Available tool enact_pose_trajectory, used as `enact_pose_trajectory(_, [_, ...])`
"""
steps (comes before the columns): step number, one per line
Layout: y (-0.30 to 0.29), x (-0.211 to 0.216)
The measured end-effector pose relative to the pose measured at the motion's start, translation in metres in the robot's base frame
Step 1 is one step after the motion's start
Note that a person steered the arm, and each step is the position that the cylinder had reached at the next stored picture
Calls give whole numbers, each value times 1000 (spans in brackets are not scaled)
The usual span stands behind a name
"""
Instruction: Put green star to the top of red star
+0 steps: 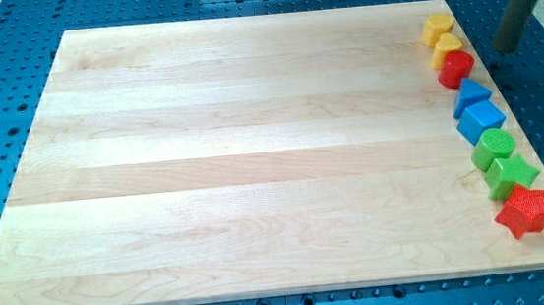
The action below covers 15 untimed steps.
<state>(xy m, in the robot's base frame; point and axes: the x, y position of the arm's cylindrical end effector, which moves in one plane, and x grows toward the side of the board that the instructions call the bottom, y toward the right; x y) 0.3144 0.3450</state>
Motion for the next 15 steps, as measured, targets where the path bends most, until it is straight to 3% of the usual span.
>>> enact_pose_trajectory(2, [-8,192])
enact_pose_trajectory(4, [-92,262])
enact_pose_trajectory(5, [-147,269])
enact_pose_trajectory(6, [-102,291])
enact_pose_trajectory(7, [-165,304])
enact_pose_trajectory(8, [-242,281])
enact_pose_trajectory(10, [-191,264])
enact_pose_trajectory(11, [-257,259])
enact_pose_trajectory(12, [-264,259])
enact_pose_trajectory(13, [-310,256])
enact_pose_trajectory(14, [-307,265])
enact_pose_trajectory(15, [-208,282])
